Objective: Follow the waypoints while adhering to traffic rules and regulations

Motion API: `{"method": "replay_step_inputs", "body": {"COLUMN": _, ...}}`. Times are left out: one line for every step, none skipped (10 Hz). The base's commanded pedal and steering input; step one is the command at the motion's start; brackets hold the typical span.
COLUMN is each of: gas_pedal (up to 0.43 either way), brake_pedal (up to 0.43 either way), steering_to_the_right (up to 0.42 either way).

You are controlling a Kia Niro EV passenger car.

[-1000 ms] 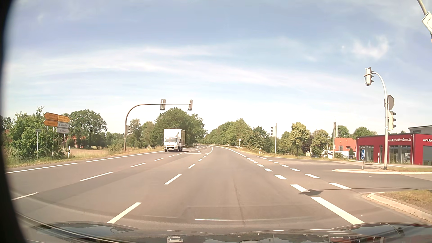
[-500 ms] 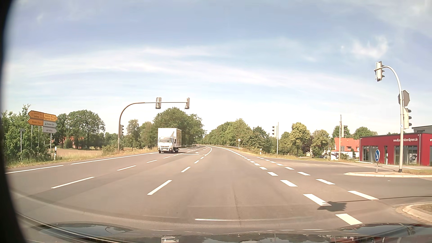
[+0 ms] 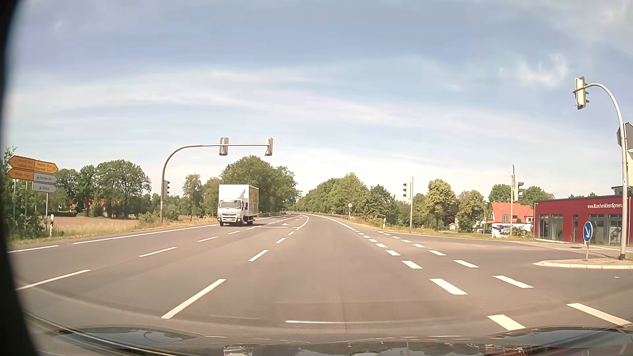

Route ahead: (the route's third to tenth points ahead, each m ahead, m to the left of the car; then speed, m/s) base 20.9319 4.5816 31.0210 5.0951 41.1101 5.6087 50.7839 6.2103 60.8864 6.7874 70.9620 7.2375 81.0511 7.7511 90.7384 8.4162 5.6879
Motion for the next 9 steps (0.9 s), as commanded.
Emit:
{"method": "replay_step_inputs", "body": {"gas_pedal": 0.5, "brake_pedal": 0.0, "steering_to_the_right": 0.003}}
{"method": "replay_step_inputs", "body": {"gas_pedal": 0.5, "brake_pedal": 0.0, "steering_to_the_right": 0.003}}
{"method": "replay_step_inputs", "body": {"gas_pedal": 0.5, "brake_pedal": 0.0, "steering_to_the_right": 0.003}}
{"method": "replay_step_inputs", "body": {"gas_pedal": 0.5, "brake_pedal": 0.0, "steering_to_the_right": 0.003}}
{"method": "replay_step_inputs", "body": {"gas_pedal": 0.5, "brake_pedal": 0.0, "steering_to_the_right": 0.001}}
{"method": "replay_step_inputs", "body": {"gas_pedal": 0.5, "brake_pedal": 0.0, "steering_to_the_right": 0.0}}
{"method": "replay_step_inputs", "body": {"gas_pedal": 0.5, "brake_pedal": 0.0, "steering_to_the_right": -0.001}}
{"method": "replay_step_inputs", "body": {"gas_pedal": 0.5, "brake_pedal": 0.0, "steering_to_the_right": -0.002}}
{"method": "replay_step_inputs", "body": {"gas_pedal": 0.488, "brake_pedal": 0.0, "steering_to_the_right": -0.004}}
